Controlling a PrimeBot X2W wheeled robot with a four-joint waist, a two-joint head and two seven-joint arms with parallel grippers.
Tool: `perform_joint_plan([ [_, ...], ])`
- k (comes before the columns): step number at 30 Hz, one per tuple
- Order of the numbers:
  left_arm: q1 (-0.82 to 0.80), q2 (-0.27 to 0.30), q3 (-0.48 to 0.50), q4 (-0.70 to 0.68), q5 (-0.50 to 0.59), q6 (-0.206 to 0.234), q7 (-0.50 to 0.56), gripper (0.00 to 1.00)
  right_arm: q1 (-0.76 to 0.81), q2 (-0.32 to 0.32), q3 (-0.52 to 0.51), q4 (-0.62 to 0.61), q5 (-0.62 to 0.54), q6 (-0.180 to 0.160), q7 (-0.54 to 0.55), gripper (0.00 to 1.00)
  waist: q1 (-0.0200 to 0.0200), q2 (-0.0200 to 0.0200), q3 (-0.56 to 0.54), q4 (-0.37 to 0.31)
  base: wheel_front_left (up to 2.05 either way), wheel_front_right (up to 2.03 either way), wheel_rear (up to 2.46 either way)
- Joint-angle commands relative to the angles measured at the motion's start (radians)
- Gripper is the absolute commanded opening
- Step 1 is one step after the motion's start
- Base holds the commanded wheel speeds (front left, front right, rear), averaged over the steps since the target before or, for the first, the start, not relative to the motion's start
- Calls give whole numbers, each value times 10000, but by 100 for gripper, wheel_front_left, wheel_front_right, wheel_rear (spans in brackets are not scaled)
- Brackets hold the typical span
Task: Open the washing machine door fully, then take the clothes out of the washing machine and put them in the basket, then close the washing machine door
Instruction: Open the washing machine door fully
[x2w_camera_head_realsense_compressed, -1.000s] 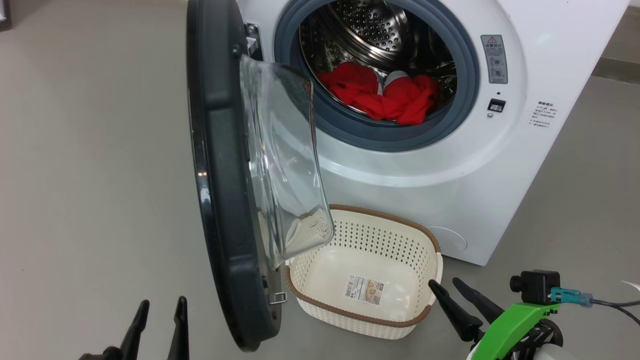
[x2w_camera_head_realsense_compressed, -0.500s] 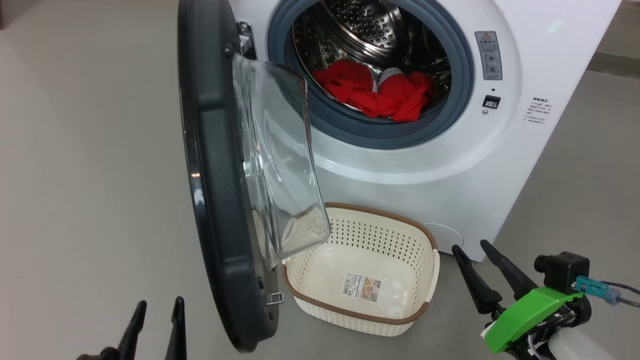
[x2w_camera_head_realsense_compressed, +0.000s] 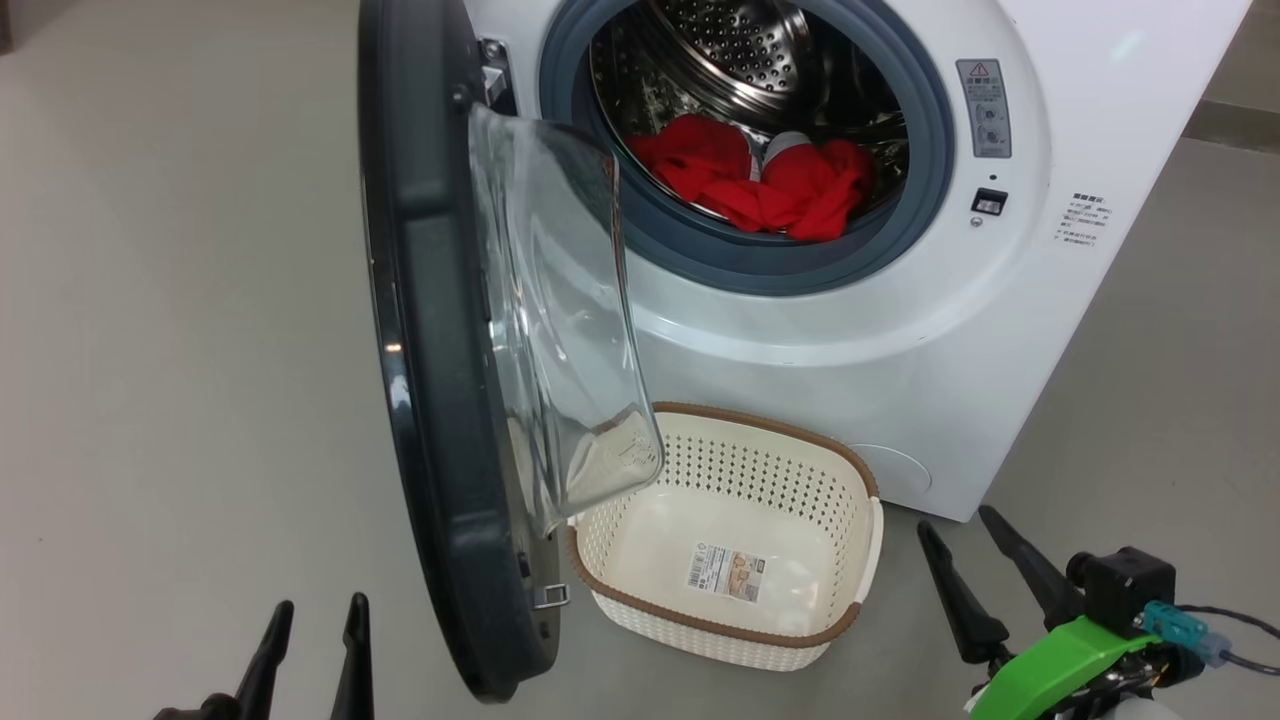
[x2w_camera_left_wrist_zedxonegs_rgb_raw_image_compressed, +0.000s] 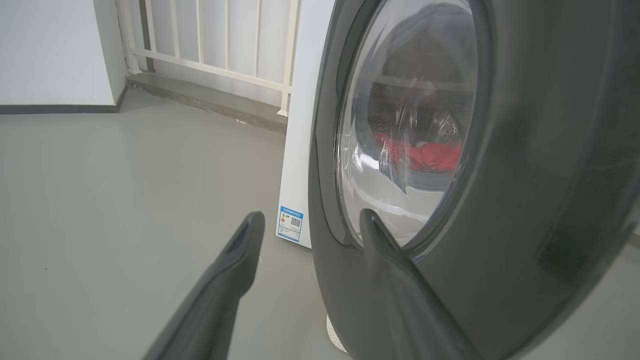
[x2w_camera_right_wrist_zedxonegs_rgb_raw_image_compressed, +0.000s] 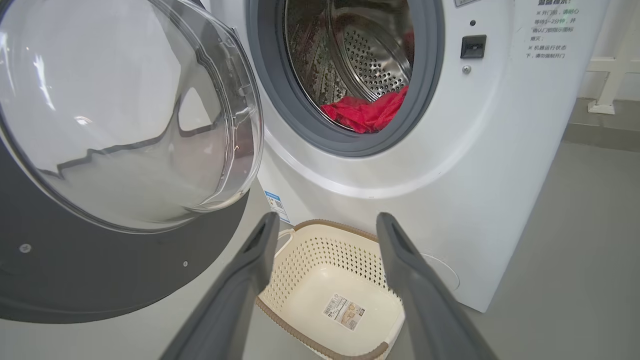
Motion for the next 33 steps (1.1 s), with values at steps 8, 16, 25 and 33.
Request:
perform_joint_plan([
  [8, -290, 108, 308, -203, 26, 30, -92, 100, 47, 86, -38, 17, -348, 62, -93, 100, 0, 0, -4, 9, 0, 0, 0],
  [16, -494, 108, 712, -1077, 220, 190, -92, 0, 71, 87, -159, -47, -654, 62, -93, 100, 0, 0, -60, -19, 0, 0, 0],
  [25, -794, 108, -277, -5343, 322, 511, -92, 0, 154, 27, -283, -194, -846, 62, -93, 100, 0, 0, -94, 16, 0, 0, 0],
  [33, -153, 108, -3515, -5011, 40, 320, -92, 0, 91, 29, -234, -262, -911, 62, -93, 100, 0, 0, -46, -38, 0, 0, 0],
])
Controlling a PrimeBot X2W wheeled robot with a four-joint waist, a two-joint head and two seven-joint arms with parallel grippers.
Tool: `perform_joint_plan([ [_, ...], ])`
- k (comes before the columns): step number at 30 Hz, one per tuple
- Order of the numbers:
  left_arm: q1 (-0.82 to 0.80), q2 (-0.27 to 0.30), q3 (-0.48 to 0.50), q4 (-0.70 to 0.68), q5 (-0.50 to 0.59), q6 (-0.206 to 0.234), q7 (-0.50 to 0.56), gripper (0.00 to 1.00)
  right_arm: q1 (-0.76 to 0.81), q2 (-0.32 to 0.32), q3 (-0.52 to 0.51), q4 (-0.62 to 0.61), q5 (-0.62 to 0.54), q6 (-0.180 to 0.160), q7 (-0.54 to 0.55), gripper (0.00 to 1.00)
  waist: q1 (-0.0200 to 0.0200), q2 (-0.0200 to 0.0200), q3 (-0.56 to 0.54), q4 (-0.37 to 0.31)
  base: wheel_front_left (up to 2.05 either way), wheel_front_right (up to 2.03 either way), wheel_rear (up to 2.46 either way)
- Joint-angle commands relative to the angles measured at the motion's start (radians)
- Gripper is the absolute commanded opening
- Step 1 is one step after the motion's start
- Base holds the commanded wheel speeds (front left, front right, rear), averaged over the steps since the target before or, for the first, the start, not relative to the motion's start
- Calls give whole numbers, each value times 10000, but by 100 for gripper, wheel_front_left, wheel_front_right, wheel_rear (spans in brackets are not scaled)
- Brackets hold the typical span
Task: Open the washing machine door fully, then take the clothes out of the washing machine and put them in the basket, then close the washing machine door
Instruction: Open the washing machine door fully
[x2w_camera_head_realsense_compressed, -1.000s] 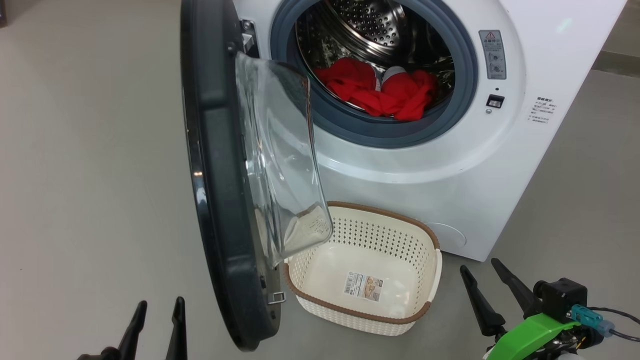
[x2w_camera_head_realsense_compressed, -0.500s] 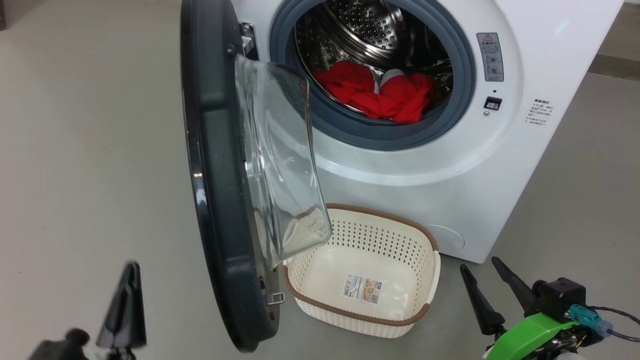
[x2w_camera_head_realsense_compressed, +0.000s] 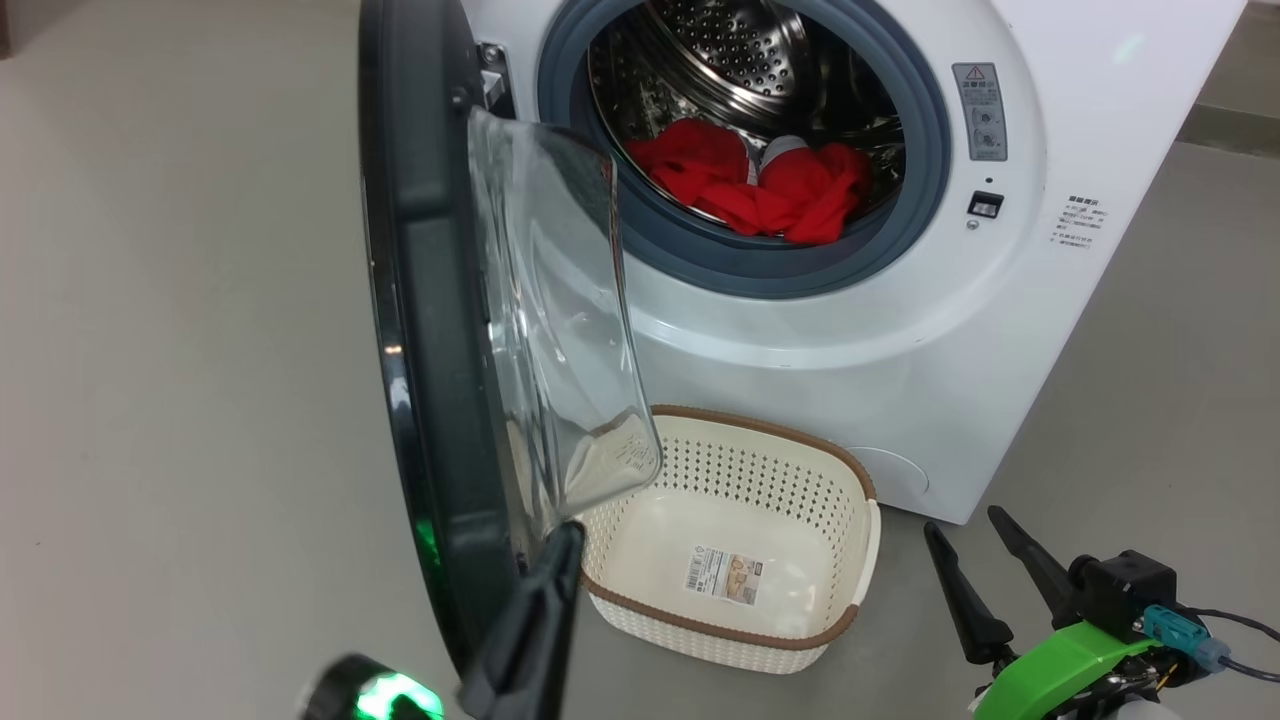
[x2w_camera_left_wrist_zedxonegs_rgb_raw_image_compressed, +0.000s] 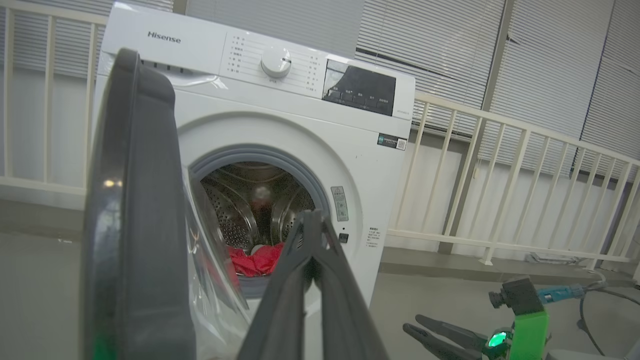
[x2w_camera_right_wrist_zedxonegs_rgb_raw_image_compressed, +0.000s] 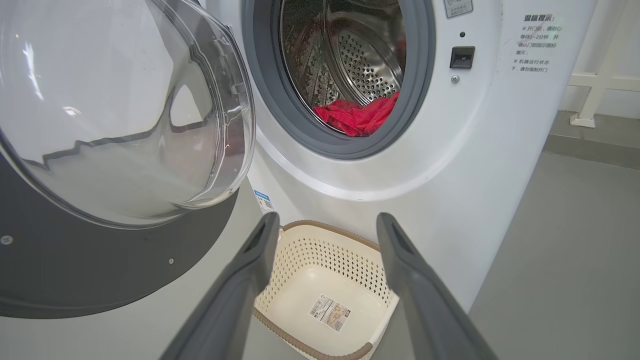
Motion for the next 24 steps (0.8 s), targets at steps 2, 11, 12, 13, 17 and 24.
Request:
perform_joint_plan([
  [2, -70, 66, -265, 649, -565, -77, -40, 0, -76, -143, 227, -253, -152, 62, -93, 100, 0, 0, 6, -44, 0, 0, 0],
  [11, -516, 66, -442, 3030, -1525, 264, -40, 0, -60, -91, 312, -283, -148, 62, -93, 100, 0, 0, -37, -148, 0, 0, 0],
  [12, -588, 66, -383, 3261, -1572, 302, -40, 0, -53, -91, 316, -285, -144, 62, -93, 100, 0, 0, -41, -154, 0, 0, 0],
  [13, -666, 66, -288, 3422, -1630, 337, -40, 0, -50, -92, 323, -291, -141, 62, -93, 100, 0, 0, -38, -158, 0, 0, 0],
  [17, -868, 66, 99, 3815, -1804, 375, -40, 0, -46, -108, 341, -308, -146, 62, -93, 100, 0, 0, -42, -164, 0, 0, 0],
  [24, -894, 66, 762, 4042, -1840, 400, -40, 0, -32, -104, 271, -417, -210, 62, -93, 100, 0, 0, -44, -152, 0, 0, 0],
])
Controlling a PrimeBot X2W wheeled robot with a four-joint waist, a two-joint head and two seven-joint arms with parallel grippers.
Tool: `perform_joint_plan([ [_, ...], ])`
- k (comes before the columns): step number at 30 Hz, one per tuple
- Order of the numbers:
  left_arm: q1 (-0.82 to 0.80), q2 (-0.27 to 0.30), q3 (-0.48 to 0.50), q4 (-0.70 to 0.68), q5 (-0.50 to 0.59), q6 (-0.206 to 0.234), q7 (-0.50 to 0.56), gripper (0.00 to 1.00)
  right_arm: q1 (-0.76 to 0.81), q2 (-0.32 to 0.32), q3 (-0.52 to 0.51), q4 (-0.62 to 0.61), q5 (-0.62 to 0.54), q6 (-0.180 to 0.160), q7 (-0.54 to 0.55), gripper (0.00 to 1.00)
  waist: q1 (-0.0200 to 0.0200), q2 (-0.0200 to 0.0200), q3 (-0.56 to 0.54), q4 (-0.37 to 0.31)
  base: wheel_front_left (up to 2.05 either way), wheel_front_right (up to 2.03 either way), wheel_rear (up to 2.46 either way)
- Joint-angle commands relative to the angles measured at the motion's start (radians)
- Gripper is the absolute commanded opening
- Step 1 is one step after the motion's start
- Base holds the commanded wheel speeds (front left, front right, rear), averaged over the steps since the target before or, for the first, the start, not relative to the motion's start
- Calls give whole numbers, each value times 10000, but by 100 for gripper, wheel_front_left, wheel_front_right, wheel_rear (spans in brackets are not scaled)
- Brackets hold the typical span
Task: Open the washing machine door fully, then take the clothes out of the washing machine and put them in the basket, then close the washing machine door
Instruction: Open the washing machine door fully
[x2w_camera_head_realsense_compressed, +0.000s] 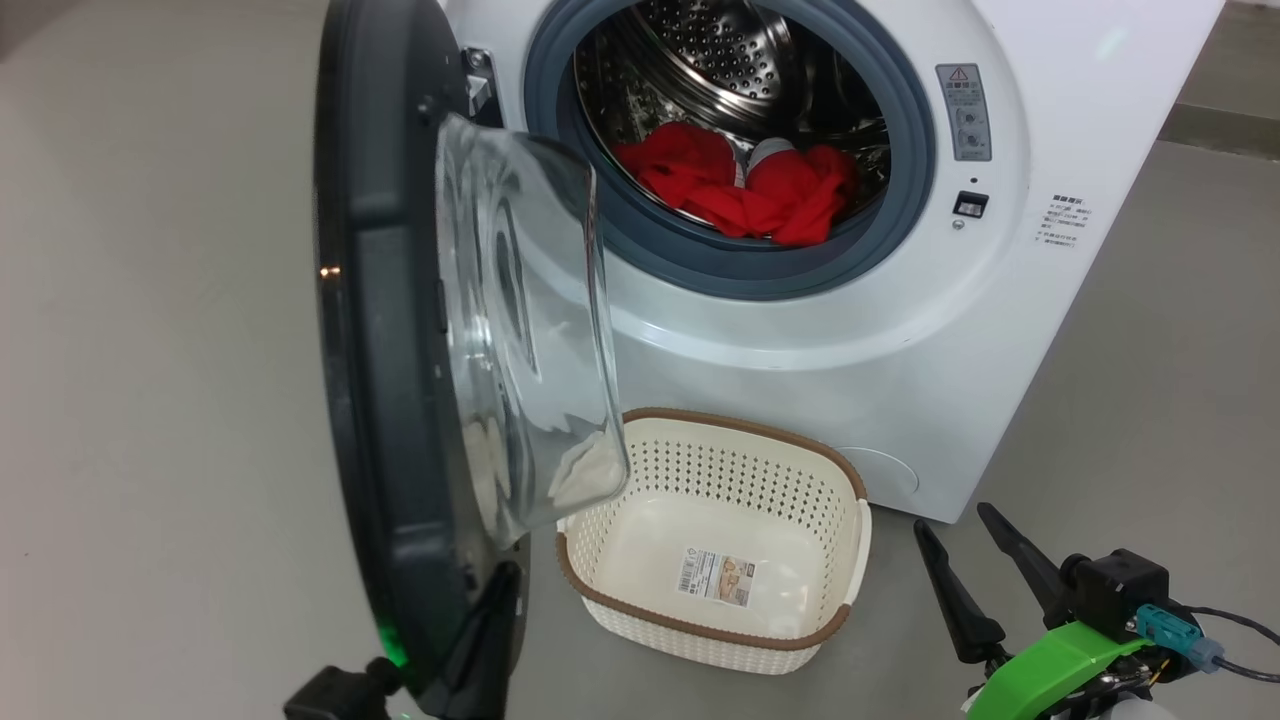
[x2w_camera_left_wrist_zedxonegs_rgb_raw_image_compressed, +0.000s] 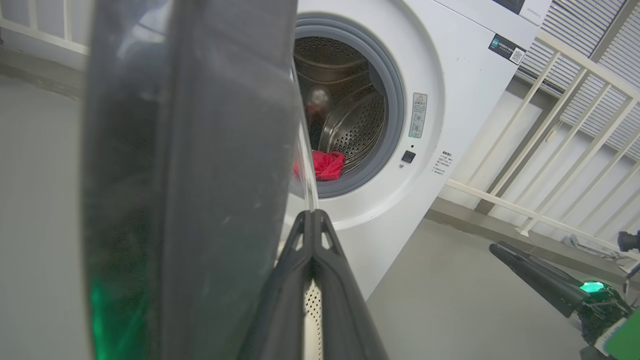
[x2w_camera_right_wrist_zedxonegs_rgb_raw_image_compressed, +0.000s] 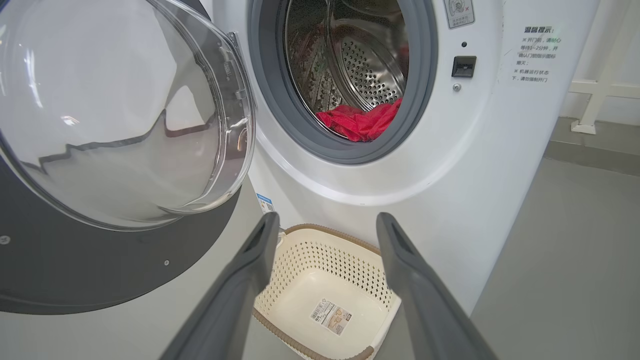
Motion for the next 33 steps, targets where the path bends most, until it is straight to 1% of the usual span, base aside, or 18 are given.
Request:
perform_joint_plan([
  [1, -304, 60, 625, -200, -17, 81, -51, 0, -26, -118, 117, -278, -153, 62, -93, 100, 0, -1, 3, 13, 0, 0, 0],
  [8, 33, 86, 1657, -423, 165, 170, -51, 0, 49, -74, 41, -382, -213, 62, -93, 100, 0, -1, 49, 115, 0, 0, 0],
  [15, 122, 275, 2862, -480, 328, 246, -51, 0, 10, -75, 44, -447, -251, 62, -93, 100, 0, -1, 108, 194, 0, 0, 0],
  [16, 94, 371, 3195, -423, 342, 225, -51, 0, -18, -83, 52, -475, -261, 62, -93, 100, 0, -1, 128, 192, 0, 0, 0],
  [23, -157, 563, 4100, -66, 486, 87, -51, 0, -137, -113, 66, -707, -314, 62, -93, 100, 0, -1, 278, 88, 0, 0, 0],
  [28, -550, 707, 4827, 320, 496, -112, -51, 0, -310, -214, 138, -865, -320, 62, -93, 100, 0, -1, 522, -47, 0, 0, 0],
  [29, -550, 707, 4827, 320, 496, -112, -51, 0, -310, -214, 138, -865, -320, 62, -93, 100, 0, -1, 522, -47, 0, 0, 0],
  [33, -890, 773, 5463, 628, 569, -195, -51, 0, -442, -279, 136, -1002, -352, 62, -93, 100, 0, -1, 743, -146, 0, 0, 0],
])
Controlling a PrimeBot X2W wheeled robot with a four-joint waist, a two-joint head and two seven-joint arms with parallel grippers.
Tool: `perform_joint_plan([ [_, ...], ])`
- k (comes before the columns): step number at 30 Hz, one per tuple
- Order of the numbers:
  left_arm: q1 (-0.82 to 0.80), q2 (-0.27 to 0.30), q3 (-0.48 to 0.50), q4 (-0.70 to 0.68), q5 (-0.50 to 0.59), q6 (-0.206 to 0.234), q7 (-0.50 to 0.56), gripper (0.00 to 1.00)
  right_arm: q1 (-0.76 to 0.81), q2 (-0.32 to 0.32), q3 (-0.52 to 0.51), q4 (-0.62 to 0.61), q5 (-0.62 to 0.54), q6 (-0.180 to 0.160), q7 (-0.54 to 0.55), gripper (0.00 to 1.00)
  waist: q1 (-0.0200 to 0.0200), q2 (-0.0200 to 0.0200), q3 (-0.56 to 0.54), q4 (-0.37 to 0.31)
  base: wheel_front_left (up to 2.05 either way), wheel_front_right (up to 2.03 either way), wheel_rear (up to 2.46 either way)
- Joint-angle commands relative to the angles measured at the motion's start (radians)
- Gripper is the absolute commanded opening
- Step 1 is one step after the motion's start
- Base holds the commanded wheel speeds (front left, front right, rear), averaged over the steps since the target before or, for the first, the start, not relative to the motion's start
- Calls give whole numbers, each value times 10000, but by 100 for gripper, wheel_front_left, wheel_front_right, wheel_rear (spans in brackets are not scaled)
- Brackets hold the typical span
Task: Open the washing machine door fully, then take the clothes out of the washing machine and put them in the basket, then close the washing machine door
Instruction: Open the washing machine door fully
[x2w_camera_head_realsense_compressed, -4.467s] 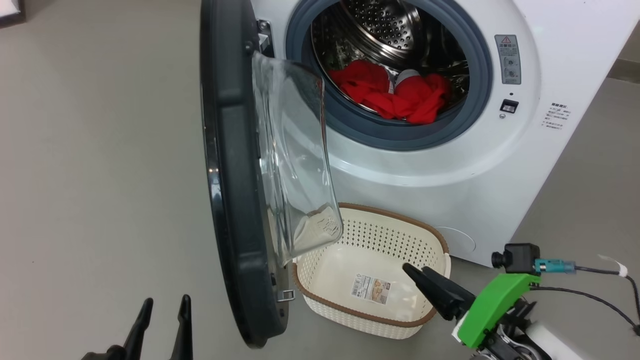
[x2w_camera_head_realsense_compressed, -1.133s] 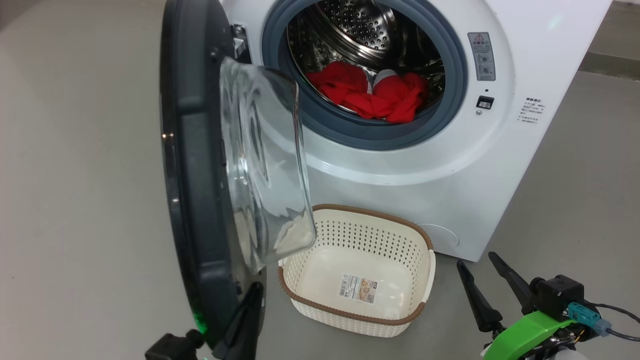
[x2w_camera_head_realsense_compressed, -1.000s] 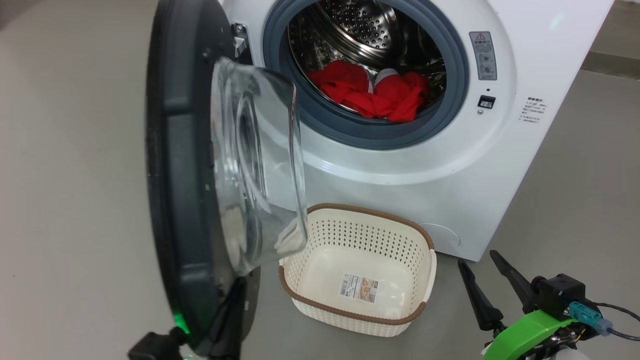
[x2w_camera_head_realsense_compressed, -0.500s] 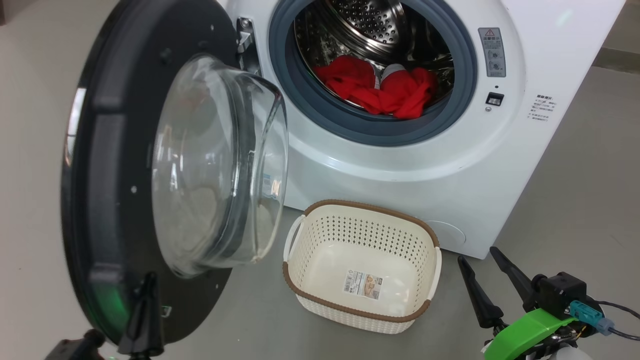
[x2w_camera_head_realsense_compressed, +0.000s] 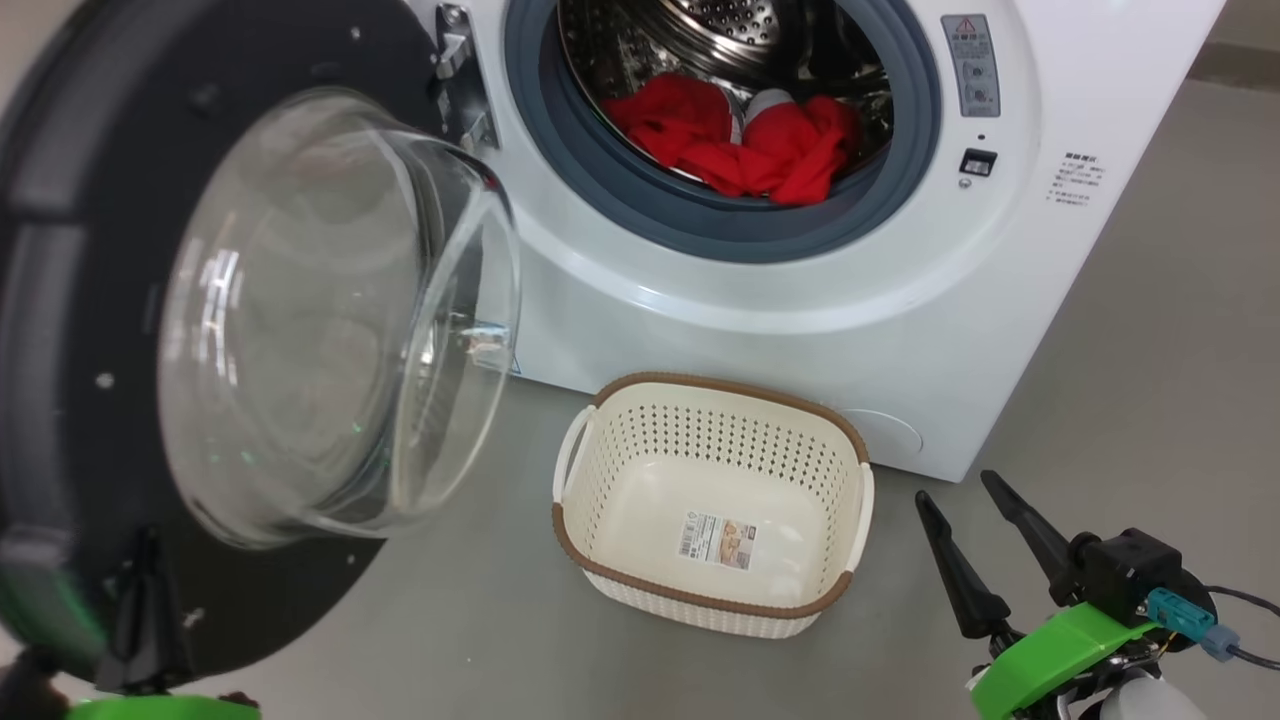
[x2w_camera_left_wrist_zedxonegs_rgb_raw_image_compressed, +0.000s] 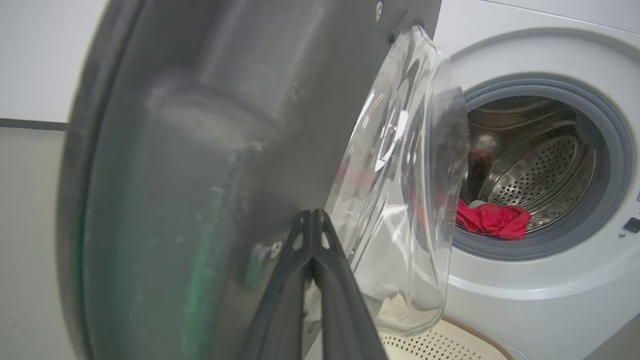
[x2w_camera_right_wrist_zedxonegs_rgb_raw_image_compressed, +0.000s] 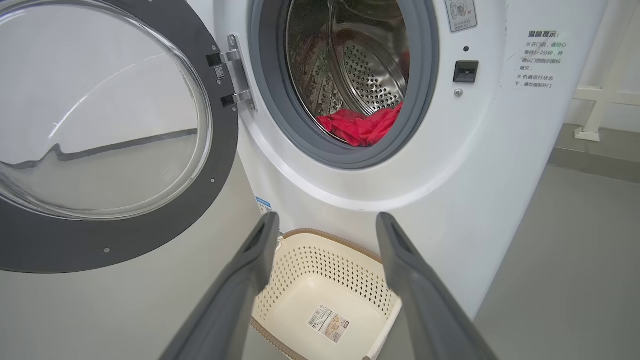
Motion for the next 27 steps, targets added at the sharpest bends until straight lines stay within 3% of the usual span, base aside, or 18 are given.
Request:
perform_joint_plan([
  [1, -469, 408, 563, -161, 79, -14, -53, 0, -397, -120, 193, -285, -78, 62, -93, 100, 0, 0, 122, -81, 0, 0, 0],
  [15, -2014, 1053, 2635, 1326, 581, -270, -53, 0, -696, -179, 135, -498, -180, 62, -93, 100, 0, 0, 722, -330, 0, 0, 0],
  [27, -3361, 1854, 3778, 2959, 923, -579, -53, 0, -987, -250, 145, -624, -267, 62, -93, 100, 0, 0, 1253, -536, 0, 0, 0],
])
